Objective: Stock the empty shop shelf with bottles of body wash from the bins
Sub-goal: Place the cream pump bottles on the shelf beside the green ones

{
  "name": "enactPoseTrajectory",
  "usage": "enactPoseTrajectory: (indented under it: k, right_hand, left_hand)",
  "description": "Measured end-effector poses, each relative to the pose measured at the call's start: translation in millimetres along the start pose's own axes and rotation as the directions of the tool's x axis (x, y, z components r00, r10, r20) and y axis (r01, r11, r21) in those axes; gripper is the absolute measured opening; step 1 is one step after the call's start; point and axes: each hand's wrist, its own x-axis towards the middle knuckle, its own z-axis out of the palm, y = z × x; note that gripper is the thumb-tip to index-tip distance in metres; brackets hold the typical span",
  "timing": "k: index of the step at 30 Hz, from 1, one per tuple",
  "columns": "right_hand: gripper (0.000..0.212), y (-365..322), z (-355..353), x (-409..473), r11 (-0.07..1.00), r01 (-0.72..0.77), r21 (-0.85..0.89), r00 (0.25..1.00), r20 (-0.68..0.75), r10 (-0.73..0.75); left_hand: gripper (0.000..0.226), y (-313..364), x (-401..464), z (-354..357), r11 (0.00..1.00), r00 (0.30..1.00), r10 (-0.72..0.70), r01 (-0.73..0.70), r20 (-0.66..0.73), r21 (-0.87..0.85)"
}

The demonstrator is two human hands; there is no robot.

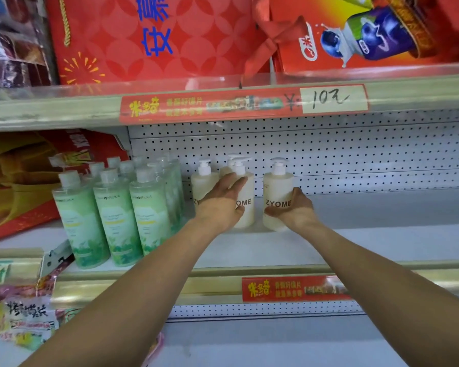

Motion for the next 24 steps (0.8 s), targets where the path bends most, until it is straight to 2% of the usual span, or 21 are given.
enactPoseTrajectory:
  k: [6,12,17,21,24]
  right_hand:
    - [0.063,-2.0,0.7,15.1,1.000,0.024,-0.009,0.998,0.063,-0.023]
    - [0.054,-5.3,2.6,16.8,0.999,0.035,-0.014,0.995,0.098,-0.033]
    - [0.062,-4.8,2.8,19.1,1.000,0.027,0.003,0.993,0.118,-0.027]
    - [0.056,-3.6,7.1,23.0,0.999,0.035,0.013,0.991,0.125,-0.037]
    - [0.060,-1.7,8.6,25.7,0.999,0.033,0.010,0.992,0.121,-0.034]
  left_hand:
    - [0.069,-1.4,3.5,0.9,0.999,0.998,0.024,-0.022,-0.063,0.034]
    - [0.072,-3.0,8.1,4.1,0.999,0.999,0.003,-0.002,-0.052,0.033]
    - [0.073,-2.3,8.4,5.5,1.000,0.998,0.000,0.002,-0.063,0.030]
    - [0.073,-0.9,7.8,5.7,0.999,0.998,-0.006,0.009,-0.065,0.036]
    - [0.073,0.1,8.0,5.8,0.999,0.998,-0.013,0.015,-0.066,0.038]
